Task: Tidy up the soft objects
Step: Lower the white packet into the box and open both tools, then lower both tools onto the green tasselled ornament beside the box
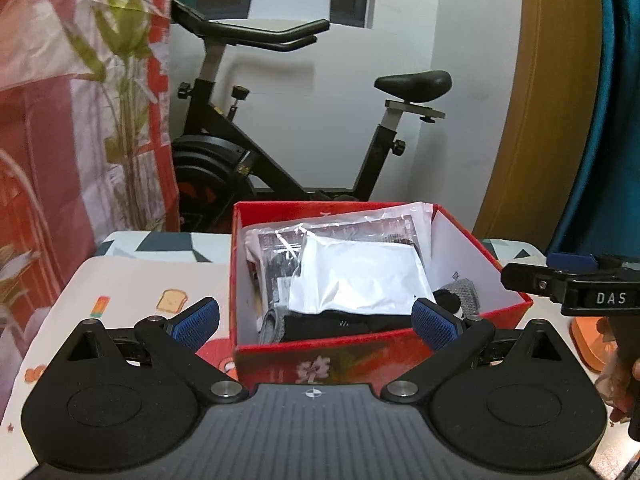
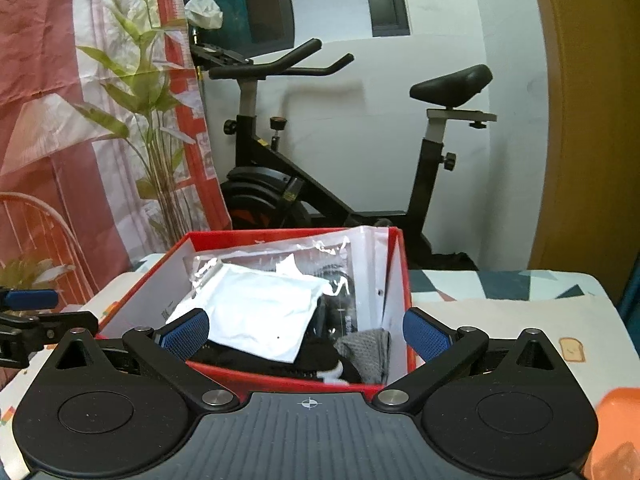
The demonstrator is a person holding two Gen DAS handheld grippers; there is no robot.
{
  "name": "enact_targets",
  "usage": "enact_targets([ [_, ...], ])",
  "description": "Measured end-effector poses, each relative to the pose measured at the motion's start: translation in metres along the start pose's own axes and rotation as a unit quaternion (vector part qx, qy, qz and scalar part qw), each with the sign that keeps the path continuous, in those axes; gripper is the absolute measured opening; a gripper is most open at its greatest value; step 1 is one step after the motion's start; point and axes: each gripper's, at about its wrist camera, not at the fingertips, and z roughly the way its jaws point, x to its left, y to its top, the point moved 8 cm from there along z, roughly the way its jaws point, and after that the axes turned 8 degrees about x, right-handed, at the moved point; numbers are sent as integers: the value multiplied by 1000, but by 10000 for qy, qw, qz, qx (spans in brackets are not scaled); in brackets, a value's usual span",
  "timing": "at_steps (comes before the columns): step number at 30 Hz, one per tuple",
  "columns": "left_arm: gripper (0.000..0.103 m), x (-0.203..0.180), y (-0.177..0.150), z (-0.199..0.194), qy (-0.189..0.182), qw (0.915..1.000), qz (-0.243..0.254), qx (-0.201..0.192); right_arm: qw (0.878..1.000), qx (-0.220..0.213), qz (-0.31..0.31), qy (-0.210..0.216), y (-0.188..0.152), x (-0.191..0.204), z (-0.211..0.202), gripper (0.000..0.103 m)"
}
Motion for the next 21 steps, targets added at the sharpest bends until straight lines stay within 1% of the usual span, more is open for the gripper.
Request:
enact_targets([
  [2,103,-2,-6,-5,28,10000,-7,-55,10000,-13,-2,11,-6,0,-5,103],
  [7,103,-7,-23,-14,-44,9996,-63,-255,9999,-30,-155,-10,-29,-3,-20,103],
  [11,103,-10,-40,-8,-108,9997,-137,-156,9996,2,-244,-148,-58,-13,-25,102],
  [14,103,-10,-55,-3,-162,9996,-237,-19,9995,166,-163,-196,-86,-24,-20,101],
  [18,103,-6,-76,5,-144,9991,-353,171,9988,424,-21,-261,-124,-35,-7,92],
  [19,103,-5,-81,7,-118,9991,-338,208,9985,476,-22,-270,-132,-36,-4,87],
  [20,103,-4,-84,8,-88,9992,-319,216,9981,523,-67,-313,-141,-36,0,86],
  [21,103,-2,-87,8,-50,9993,-310,216,9978,553,-128,-355,-147,-35,3,82],
])
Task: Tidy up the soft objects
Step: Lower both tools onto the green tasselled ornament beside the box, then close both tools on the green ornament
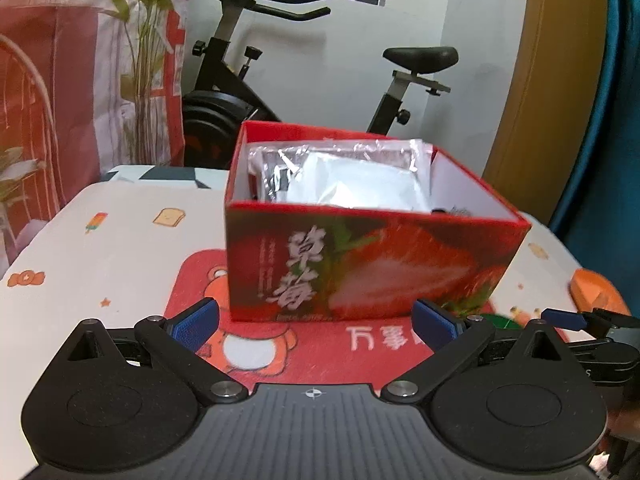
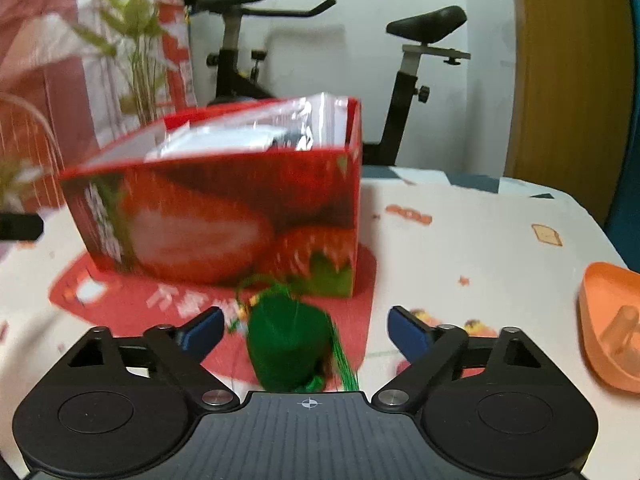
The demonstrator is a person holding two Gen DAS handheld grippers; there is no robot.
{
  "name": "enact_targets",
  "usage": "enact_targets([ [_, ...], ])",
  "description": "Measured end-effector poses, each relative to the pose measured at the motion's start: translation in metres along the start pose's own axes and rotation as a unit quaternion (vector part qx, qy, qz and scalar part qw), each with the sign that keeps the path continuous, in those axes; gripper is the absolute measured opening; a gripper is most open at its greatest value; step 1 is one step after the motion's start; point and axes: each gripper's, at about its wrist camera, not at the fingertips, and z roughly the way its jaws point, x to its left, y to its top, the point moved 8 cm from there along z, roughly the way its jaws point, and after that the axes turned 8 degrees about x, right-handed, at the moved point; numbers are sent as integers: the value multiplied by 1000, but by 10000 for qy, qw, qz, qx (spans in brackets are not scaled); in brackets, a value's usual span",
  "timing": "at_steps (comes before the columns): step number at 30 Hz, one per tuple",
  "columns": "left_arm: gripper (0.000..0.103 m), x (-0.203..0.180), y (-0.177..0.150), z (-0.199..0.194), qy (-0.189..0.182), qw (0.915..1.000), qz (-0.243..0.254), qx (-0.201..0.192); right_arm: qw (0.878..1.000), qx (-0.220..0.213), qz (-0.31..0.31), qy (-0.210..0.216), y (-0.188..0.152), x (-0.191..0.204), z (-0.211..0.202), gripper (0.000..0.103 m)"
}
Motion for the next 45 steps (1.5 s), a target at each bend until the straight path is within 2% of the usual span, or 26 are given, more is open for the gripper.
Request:
enact_targets([
  [4,103,11,-8,6,44,9998,-178,116,9999,36,-103,15,-10,5,11,77],
  [6,103,12,-10,7,16,9997,-219,145,9999,72,-90,93,-11,7,16,71],
  [8,103,13,-11,9,-30,9997,-183,154,9998,106,-127,149,-11,9,21,62],
  [10,103,13,-12,9,-85,9997,-193,155,9995,126,-201,207,-10,12,23,43],
  [16,103,7,-15,13,-322,9990,-233,194,9977,163,-396,517,-12,30,24,42],
  [23,100,-3,-22,17,-683,9967,-243,360,9900,255,-832,1113,-18,79,24,42],
  [26,96,-6,-27,19,-778,9956,-275,451,9845,303,-1051,1371,-21,102,24,42],
  [30,80,-9,-38,28,-1197,9888,-485,743,9787,399,-1215,1603,-26,121,18,44],
  [32,78,-10,-44,33,-1341,9851,-625,881,9767,433,-1288,1661,-28,126,16,46],
  [36,75,-12,-51,42,-1387,9826,-665,1046,9761,539,-1361,1608,-34,127,15,46],
  [42,75,-22,-57,51,-1816,9727,-852,1166,9772,560,-1237,1631,-38,123,12,44],
  [44,70,-27,-59,53,-1962,9693,-895,1179,9769,550,-1250,1641,-38,124,13,43],
  [45,63,-28,-60,54,-2002,9682,-900,1201,9768,547,-1250,1650,-39,124,13,43],
])
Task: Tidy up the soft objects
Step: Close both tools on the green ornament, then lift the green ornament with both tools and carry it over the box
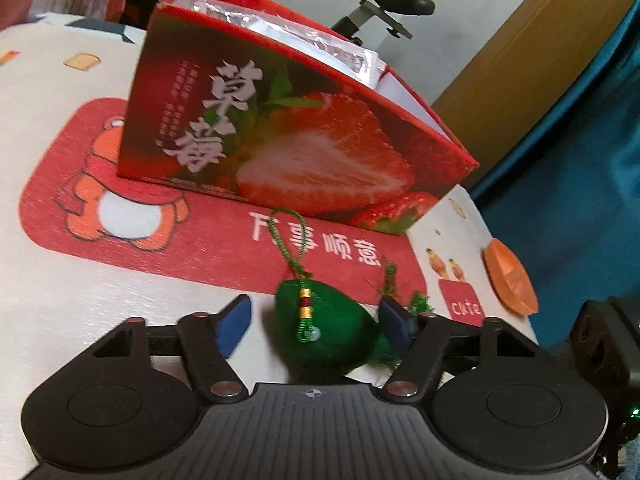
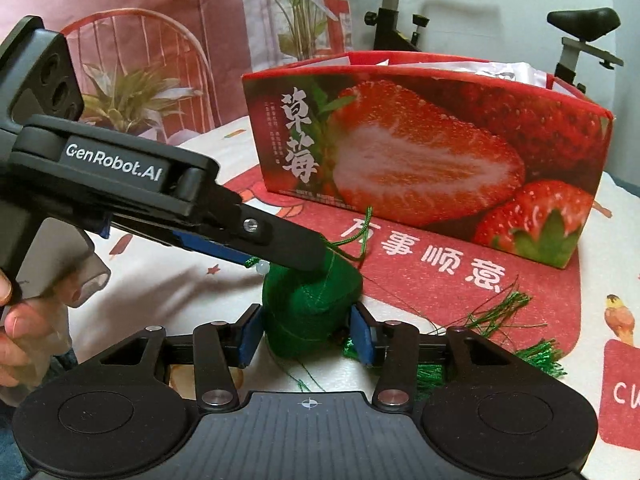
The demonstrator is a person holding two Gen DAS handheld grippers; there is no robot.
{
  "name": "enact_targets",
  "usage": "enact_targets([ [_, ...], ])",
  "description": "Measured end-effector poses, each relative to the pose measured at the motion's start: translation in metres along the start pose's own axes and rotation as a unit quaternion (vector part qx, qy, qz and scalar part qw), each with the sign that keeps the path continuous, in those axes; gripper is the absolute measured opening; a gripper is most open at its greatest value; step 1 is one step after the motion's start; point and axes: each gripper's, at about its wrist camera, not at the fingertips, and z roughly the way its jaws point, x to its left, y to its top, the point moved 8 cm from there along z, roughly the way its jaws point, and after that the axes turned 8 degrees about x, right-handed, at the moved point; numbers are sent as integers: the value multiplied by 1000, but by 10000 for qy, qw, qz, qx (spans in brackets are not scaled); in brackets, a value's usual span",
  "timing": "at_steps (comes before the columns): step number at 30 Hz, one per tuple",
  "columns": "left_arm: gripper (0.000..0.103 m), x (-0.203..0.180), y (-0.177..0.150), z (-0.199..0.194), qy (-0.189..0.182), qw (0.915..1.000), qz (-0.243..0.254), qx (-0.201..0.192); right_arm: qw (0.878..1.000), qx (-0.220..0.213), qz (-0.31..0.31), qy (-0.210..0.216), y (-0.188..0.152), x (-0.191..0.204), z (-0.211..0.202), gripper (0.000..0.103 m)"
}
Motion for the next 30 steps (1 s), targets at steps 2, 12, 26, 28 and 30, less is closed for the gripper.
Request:
enact_targets([
  [2,59,1,-3,2,-34,10000,-65,30,10000,-2,-5,1,0,0,1,42],
  [12,53,-3,-6,1,-84,10000,-43,9,10000,9,52,21,0,3,-1,40],
  [26,53,-26,17,-34,-78,9980,318,-531,9992,-346,-56,-168,23,9,-24,40],
  [28,53,-31,27,-43,-86,9972,356,-653,9985,-444,-163,-260,34,11,-31,40],
  [30,52,-37,37,-52,-101,9961,425,-771,9974,-548,-297,-349,46,13,-38,40],
])
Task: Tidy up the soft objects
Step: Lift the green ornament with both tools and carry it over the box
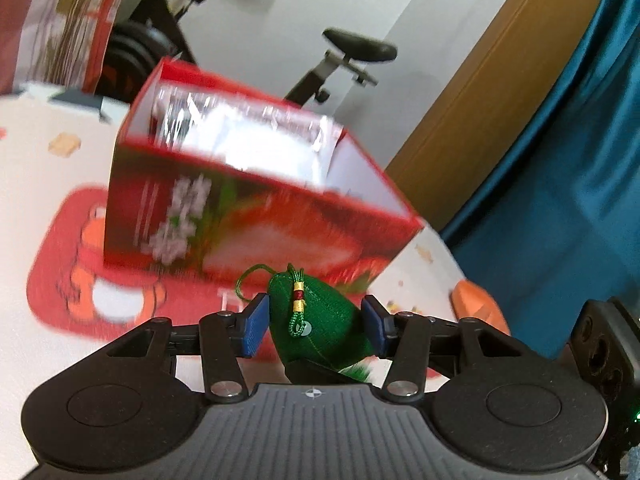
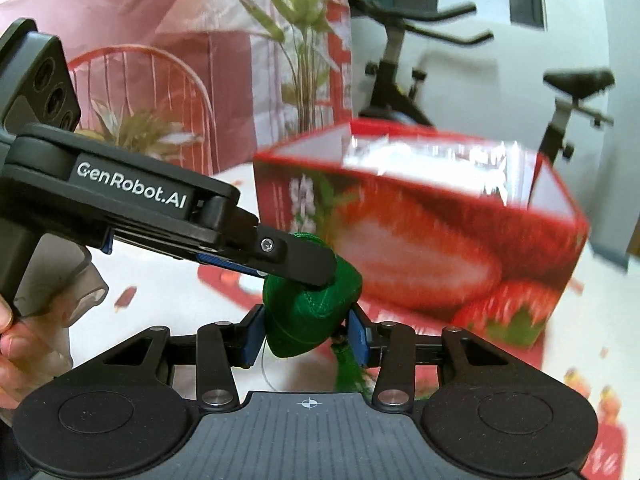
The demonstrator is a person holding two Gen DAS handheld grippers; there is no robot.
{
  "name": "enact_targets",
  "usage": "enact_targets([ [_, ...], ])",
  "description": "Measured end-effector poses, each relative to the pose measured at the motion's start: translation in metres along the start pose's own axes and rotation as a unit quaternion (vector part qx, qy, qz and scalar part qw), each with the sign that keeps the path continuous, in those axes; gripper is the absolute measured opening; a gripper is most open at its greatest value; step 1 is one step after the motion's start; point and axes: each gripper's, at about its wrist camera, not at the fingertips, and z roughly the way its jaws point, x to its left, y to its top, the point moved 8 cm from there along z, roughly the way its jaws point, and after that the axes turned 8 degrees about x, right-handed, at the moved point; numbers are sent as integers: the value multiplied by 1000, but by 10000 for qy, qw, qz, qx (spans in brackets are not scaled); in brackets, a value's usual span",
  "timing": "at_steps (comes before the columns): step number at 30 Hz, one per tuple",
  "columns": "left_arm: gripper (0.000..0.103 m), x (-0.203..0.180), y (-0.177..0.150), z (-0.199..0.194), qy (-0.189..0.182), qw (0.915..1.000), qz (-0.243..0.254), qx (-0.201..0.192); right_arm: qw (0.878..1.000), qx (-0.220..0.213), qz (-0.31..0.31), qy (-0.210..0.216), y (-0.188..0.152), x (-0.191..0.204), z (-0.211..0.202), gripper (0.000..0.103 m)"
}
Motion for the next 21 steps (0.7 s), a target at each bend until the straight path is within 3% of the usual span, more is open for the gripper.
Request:
enact_targets([
  [6,52,-24,56,-28,7,9977,398,-549,9983,-459,-302,-176,56,-4,-24,40],
  [14,53,-43,136,-63,85,9871,738,-1420,9886,-1197,-849,-329,153,-11,-49,40],
  [21,53,-32,167,-58,198,9847,781,-1546,9806,-1498,-1242,-252,209,-17,-41,40],
])
